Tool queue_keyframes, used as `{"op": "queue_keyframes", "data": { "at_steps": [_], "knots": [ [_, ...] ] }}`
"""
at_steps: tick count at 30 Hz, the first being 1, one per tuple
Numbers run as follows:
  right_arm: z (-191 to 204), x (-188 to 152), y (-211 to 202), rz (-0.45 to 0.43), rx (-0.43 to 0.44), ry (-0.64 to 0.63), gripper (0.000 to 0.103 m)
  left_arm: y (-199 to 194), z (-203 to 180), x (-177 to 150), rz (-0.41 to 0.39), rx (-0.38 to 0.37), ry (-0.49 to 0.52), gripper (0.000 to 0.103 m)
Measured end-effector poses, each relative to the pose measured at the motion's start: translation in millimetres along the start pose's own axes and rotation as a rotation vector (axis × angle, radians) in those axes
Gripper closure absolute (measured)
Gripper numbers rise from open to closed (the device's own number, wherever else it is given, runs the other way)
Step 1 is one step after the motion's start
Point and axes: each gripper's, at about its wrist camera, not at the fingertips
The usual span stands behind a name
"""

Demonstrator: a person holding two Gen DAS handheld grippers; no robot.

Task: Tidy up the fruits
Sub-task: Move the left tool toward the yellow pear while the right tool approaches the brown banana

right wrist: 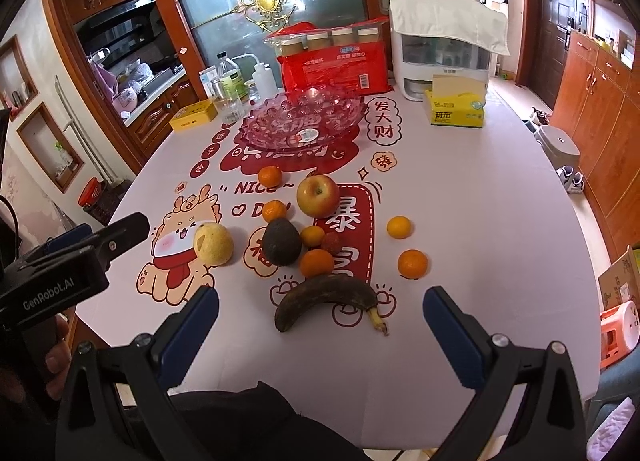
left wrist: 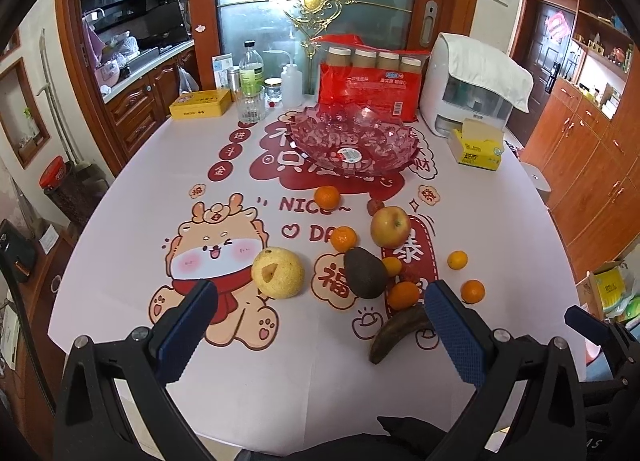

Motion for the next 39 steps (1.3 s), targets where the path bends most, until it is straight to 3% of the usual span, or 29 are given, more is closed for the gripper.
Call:
{"op": "queue_keyframes", "data": {
  "at_steps": [22,31,39],
  "knots": [
    [-10,3,-2,-0.013,0.036,-0.017,0.001,12,-19,6,0.025,-0.044,0.071,0.001],
    [-24,18,8,-0.047,0.047,-0.128,0.001,35,-19,20,0.06,-0.02,0.119,0.001],
    [-43,26,45,-0.024,0.038,-0.207,0.001,82,-8,35,0.189,-0.014,0.126,0.001]
  ]
}}
Point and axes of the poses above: each gripper's, at about its wrist camera, not at the fingertips, and y roughly the way its jaws point, z to its left, x to its top, and after that the axes turned 11 degrees about x, right-handed
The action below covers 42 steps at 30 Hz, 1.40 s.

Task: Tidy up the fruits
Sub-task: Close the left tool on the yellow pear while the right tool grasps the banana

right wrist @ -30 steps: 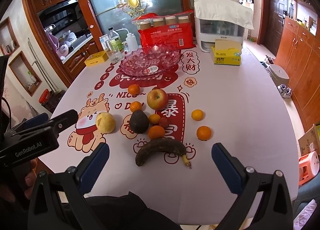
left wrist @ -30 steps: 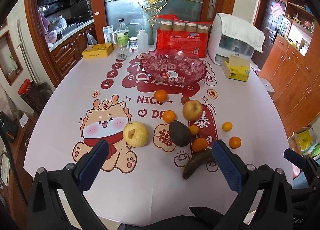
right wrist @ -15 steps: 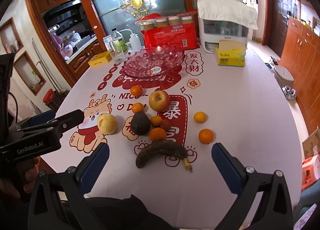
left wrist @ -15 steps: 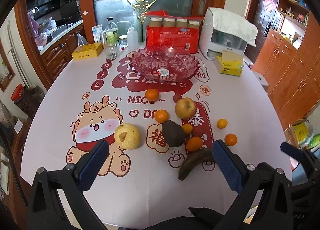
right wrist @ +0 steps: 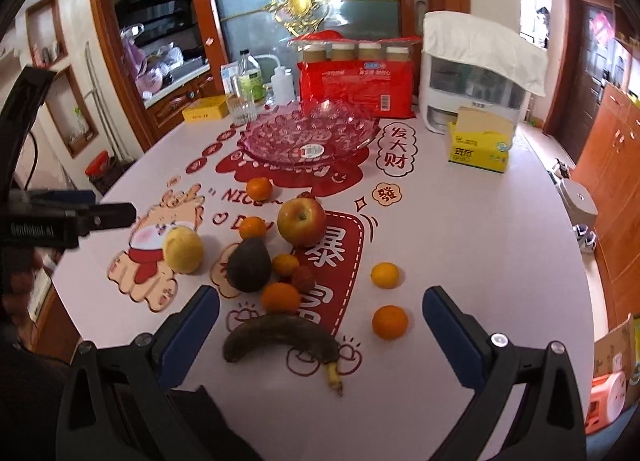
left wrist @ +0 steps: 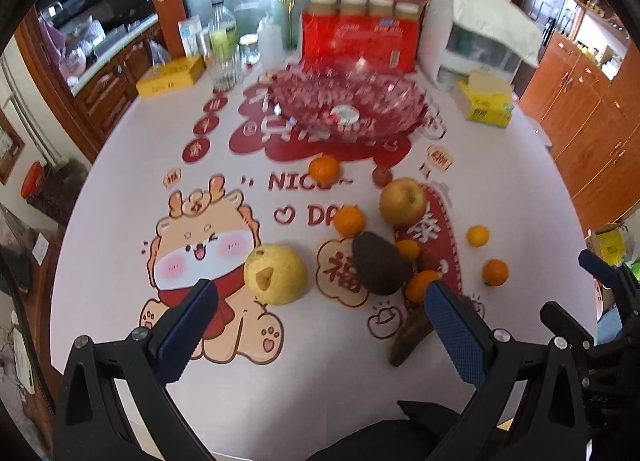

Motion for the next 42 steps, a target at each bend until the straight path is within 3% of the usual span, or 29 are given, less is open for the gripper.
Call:
{"op": "queue_keyframes", "data": {
  "at_steps": [9,15,19,25,28,32,34,42],
  "knots": [
    [-4,-25,44,0.066,0.071,-0.188,0.002,66,2,-2,0.214,0.005,0.022,0.003],
    [-2,-43,78,0.156,0.113,-0.274,0.005,104,3,-8,0.309,0.032,0.006,0.005],
    [2,-56,106,0.253,0.153,-0.356,0.013,128,5,-11,0.356,0.012,-0.04,0.007],
    [5,-69,134,0.35,0.167,-0.445,0.024,148,7,-10,0.36,-0.016,-0.082,0.007],
    [4,-72,144,0.382,0.166,-0.477,0.03,158,10,-9,0.357,-0.026,-0.116,0.013],
    [1,-67,149,0.382,0.213,-0.448,0.038,170,14,-5,0.351,-0.02,-0.154,0.013],
    [2,-64,150,0.381,0.237,-0.442,0.04,174,17,-5,0.351,-0.019,-0.171,0.02],
    [3,-63,153,0.373,0.276,-0.488,0.041,195,23,1,0.36,-0.012,-0.208,0.027]
  ]
}}
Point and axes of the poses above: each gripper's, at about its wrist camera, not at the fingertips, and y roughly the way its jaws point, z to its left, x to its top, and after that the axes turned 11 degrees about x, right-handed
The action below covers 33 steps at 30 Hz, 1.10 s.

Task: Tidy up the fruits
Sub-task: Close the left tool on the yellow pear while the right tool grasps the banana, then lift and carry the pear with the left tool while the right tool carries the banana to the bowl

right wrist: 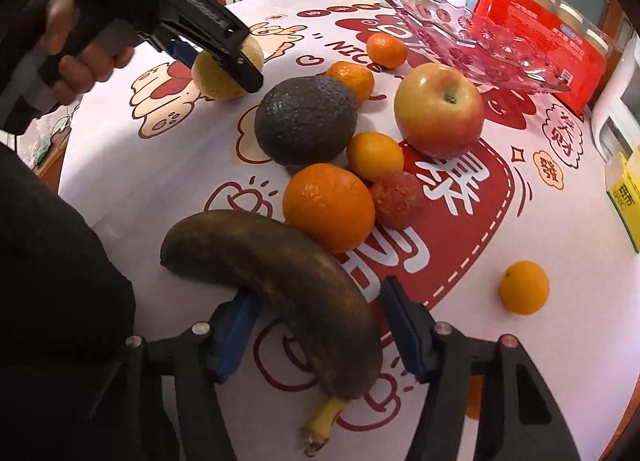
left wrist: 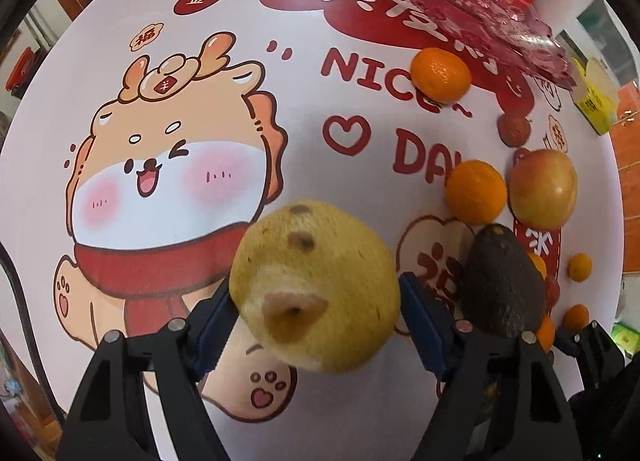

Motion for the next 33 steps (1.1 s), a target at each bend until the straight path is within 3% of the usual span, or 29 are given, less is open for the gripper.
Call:
{"op": "queue_keyframes", "data": {
  "at_steps": [10,12,14,24,33],
  "knots": [
    [-1,8,6,-0.02,0.024,-0.047,0.039,5,-1,10,-0.015,0.019,-0.003,0.032],
    [1,8,6,-0.021,0.025,-0.043,0.042,5,-2,11,-0.014,0.02,-0.001,0.033],
    [4,7,5,-0.02,0.028,-0.041,0.052,5,-1,11,-0.014,0.017,-0.006,0.033],
    [11,-1,-5,-0.052,0.027,0.131,0.065,1,3,0,-0.012,-0.01,-0.031,0.033],
    [23,-12,-29,-0.157,-0.007,0.247,0.069,-30,12,-16,-0.091,-0.031,-0.033,0.033]
  ]
}}
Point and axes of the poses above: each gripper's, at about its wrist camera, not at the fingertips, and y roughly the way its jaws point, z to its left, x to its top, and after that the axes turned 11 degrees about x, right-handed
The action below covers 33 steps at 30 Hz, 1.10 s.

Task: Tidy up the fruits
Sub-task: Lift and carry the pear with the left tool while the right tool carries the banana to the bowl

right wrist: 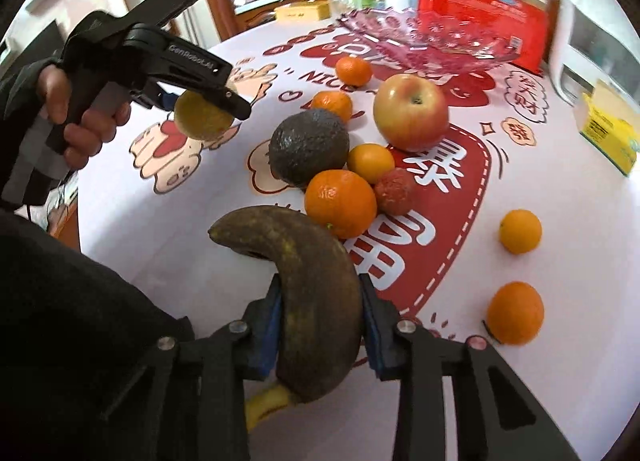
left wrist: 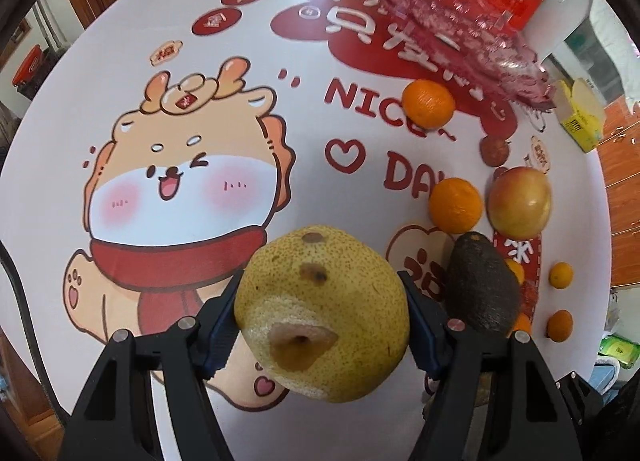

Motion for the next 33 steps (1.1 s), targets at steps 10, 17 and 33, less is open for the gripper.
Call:
{"op": "queue_keyframes", "data": {
  "at_steps": [10,17,33],
  "knots": [
    [20,0,-37,-0.101,-0.027,0.047,0.069,-49,9,-13,-0.066,-0.026,0.05,0.033],
    [21,38,-64,-0.18,-0.057,0.102,0.069,-82,21,2,-0.085,-0.013,0.076,0.033],
    [-29,152,-80,-0.339,-0.154,0.208,0.068,-133,9,117,-0.166,0.029,0.203,0.033]
  ]
}}
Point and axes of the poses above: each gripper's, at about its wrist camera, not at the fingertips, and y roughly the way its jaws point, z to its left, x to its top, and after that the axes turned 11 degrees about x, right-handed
